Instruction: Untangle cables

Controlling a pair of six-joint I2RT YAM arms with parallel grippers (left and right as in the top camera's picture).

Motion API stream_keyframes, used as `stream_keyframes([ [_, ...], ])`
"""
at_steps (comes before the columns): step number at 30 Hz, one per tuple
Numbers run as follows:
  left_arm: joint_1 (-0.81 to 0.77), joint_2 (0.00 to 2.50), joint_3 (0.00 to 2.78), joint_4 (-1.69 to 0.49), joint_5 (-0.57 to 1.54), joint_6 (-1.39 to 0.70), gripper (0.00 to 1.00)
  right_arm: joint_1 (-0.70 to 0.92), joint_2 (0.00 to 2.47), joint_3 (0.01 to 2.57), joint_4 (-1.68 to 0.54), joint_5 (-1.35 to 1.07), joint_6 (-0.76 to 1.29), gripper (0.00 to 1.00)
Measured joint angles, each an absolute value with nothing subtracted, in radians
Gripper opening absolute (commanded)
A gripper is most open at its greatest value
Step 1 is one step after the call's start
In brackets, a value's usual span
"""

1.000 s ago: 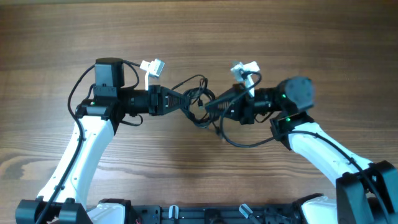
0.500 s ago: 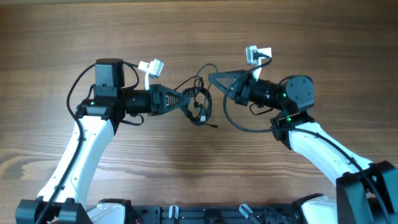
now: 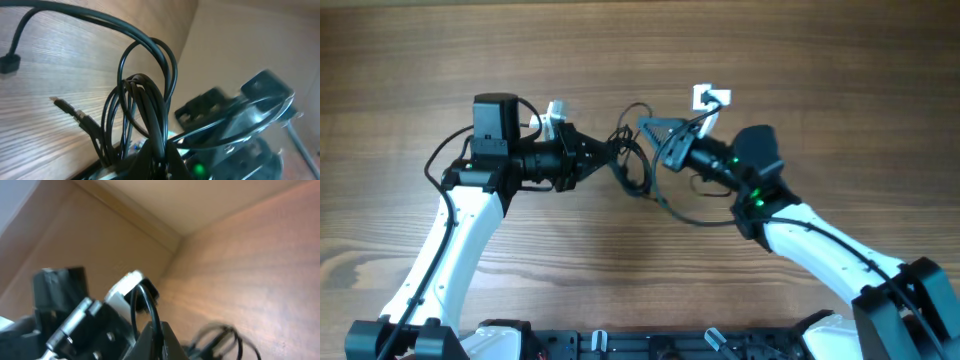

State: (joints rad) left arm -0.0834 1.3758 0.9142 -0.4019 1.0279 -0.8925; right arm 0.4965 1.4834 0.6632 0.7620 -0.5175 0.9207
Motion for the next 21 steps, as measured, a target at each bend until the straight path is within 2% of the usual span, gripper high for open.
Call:
stream_keyframes([
  [7, -0.027, 1.376, 0.915, -0.332, 0.997, -1.003, 0.04, 0.505, 1.483, 0.662, 0.659, -0.486, 0.898, 0.05],
  [13, 0.033, 1.376, 0.915, -0.324, 0.992, -1.020, 0.04, 0.505, 1.483, 0.662, 0.615, -0.563, 0.881, 0.05],
  [21, -0.030, 1.377, 0.914, -0.221, 0.991, -1.031, 0.04, 0.517, 1.483, 0.662, 0.561, -0.622, 0.812, 0.05],
])
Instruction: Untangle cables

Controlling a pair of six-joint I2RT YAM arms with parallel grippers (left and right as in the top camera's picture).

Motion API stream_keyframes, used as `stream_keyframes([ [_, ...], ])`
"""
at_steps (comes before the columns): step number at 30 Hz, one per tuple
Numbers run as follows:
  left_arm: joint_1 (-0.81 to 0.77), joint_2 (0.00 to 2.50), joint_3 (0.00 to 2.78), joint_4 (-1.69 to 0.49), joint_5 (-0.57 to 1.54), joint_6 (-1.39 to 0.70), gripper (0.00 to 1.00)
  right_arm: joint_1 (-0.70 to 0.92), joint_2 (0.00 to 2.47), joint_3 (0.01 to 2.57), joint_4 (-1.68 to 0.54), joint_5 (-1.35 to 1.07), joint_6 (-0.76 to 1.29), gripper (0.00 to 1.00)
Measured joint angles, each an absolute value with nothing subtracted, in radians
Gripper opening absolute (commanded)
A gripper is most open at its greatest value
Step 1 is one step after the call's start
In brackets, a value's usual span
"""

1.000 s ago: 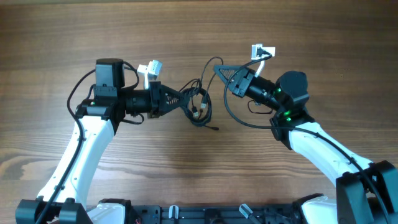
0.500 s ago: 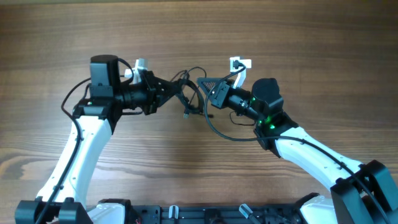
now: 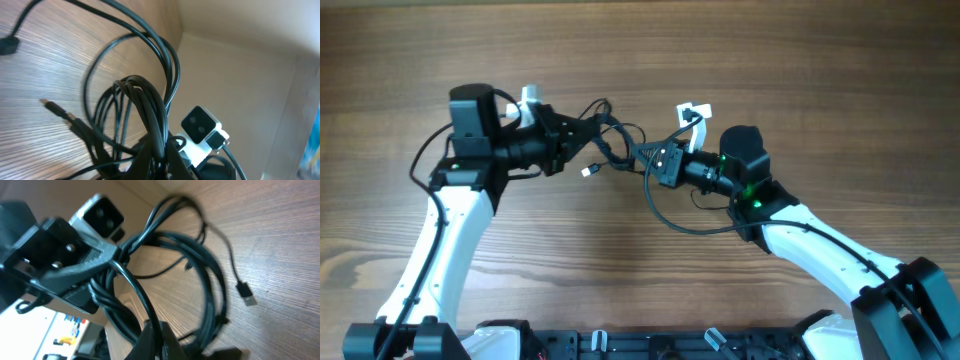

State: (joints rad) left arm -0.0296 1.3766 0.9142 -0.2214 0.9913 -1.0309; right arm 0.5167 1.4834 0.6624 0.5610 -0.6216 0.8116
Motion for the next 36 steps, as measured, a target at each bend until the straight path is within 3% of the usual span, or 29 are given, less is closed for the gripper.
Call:
stream_keyframes([
  [13, -0.166, 1.378, 0.914, -0.029, 1.013, -1.031, 0.04, 0.531, 1.483, 0.664, 0.512, -0.625, 0.754, 0.09],
  [14, -0.165, 1.378, 0.914, -0.029, 1.015, -1.031, 0.04, 0.531, 1.483, 0.664, 0.512, -0.626, 0.754, 0.16],
  [16, -0.165, 1.378, 0.914, -0.029, 1.019, -1.031, 0.04, 0.531, 1.483, 0.664, 0.518, -0.628, 0.751, 0.52],
  [17, -0.165, 1.378, 0.914, -0.029, 1.020, -1.031, 0.04, 0.531, 1.483, 0.664, 0.520, -0.628, 0.752, 0.79],
  [18, -0.165, 1.378, 0.914, -0.029, 1.022, -1.031, 0.04, 0.530, 1.483, 0.664, 0.521, -0.627, 0.750, 1.00],
  [29, -0.157, 1.377, 0.915, -0.022, 0.963, -1.040, 0.04, 0.404, 1.488, 0.663, 0.487, -0.733, 0.843, 1.00],
  [36, -0.124, 1.377, 0.917, -0.111, 0.947, -0.950, 0.04, 0.340, 1.488, 0.664, 0.250, -0.785, 0.866, 1.00],
])
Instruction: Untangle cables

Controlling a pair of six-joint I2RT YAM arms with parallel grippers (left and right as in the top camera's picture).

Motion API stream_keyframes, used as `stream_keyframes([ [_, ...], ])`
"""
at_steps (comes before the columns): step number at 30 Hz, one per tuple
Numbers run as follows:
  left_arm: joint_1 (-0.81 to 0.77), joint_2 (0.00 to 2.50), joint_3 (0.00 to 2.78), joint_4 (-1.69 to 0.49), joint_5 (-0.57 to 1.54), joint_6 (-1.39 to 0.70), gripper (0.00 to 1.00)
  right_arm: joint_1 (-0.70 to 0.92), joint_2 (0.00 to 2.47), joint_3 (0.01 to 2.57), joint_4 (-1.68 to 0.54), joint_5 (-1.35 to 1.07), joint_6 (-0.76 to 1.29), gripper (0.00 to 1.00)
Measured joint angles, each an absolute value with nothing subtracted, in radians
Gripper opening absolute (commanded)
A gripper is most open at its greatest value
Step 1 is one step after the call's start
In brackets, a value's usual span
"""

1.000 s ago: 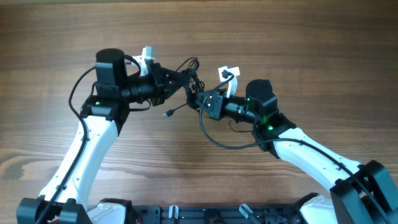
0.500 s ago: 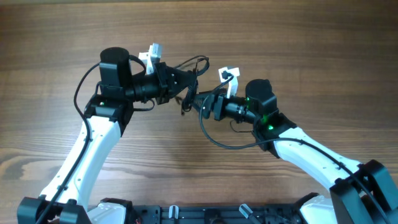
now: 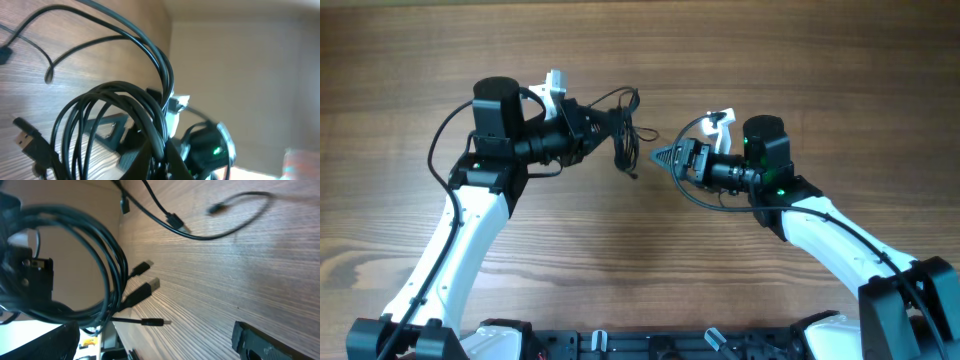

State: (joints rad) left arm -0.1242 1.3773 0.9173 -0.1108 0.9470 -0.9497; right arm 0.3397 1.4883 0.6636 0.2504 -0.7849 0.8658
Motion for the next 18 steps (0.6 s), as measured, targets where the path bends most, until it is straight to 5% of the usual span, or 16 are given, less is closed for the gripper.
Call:
stream_keyframes([
  [9, -0.124, 1.378, 0.921, -0.581, 0.997, -0.463, 0.04, 0.339, 1.488, 0.664, 0.155, -0.798, 0.727, 1.00],
  [18, -0.124, 1.378, 0.921, -0.744, 1.001, -0.329, 0.04, 0.339, 1.488, 0.664, 0.071, -0.805, 0.626, 1.00],
])
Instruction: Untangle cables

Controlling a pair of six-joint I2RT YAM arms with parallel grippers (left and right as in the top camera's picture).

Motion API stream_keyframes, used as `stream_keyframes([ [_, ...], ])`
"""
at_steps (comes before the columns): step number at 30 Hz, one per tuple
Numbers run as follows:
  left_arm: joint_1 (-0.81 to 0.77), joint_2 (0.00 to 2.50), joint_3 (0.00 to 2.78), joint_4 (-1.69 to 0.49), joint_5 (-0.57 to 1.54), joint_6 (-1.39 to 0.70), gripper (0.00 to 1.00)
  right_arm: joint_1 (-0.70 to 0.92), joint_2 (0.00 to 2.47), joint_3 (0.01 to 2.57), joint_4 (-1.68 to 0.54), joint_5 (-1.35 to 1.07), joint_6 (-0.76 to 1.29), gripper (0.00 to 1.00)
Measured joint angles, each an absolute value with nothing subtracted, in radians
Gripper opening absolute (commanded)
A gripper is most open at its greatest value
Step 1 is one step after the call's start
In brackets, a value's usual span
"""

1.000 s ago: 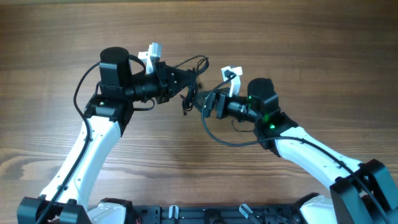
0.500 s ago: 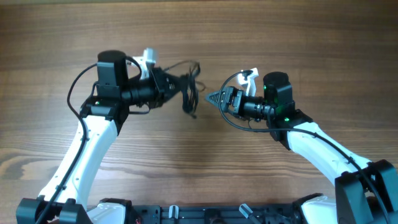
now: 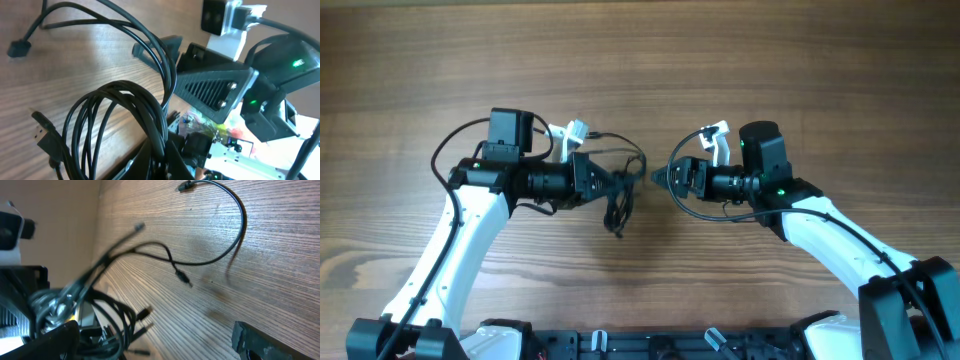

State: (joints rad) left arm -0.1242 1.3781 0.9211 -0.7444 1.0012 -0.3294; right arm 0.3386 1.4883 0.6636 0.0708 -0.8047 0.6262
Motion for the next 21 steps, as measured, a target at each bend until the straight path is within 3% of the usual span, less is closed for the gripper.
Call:
stream_keyframes([
  [5, -0.124, 1.378, 0.921, -0.890, 1.008, -0.238, 0.04, 0.261, 1.488, 0.664, 0.075, -0.908, 0.622, 1.00],
  [9, -0.125, 1.378, 0.921, -0.898, 1.066, -0.149, 0.04, 0.100, 1.467, 0.663, 0.105, -1.134, 0.622, 1.00],
  [12, -0.139, 1.378, 0.921, -0.892, 1.091, -0.114, 0.04, 0.065, 1.420, 0.663, 0.105, -1.231, 0.622, 1.00],
  [18, -0.171, 1.378, 0.921, -0.881, 1.108, -0.088, 0.04, 0.065, 1.137, 0.663, 0.101, -1.295, 0.650, 1.00],
  [21, -0.171, 1.378, 0.921, -0.879, 1.110, -0.086, 0.04, 0.065, 0.980, 0.670, -0.051, -1.282, 0.646, 1.00],
])
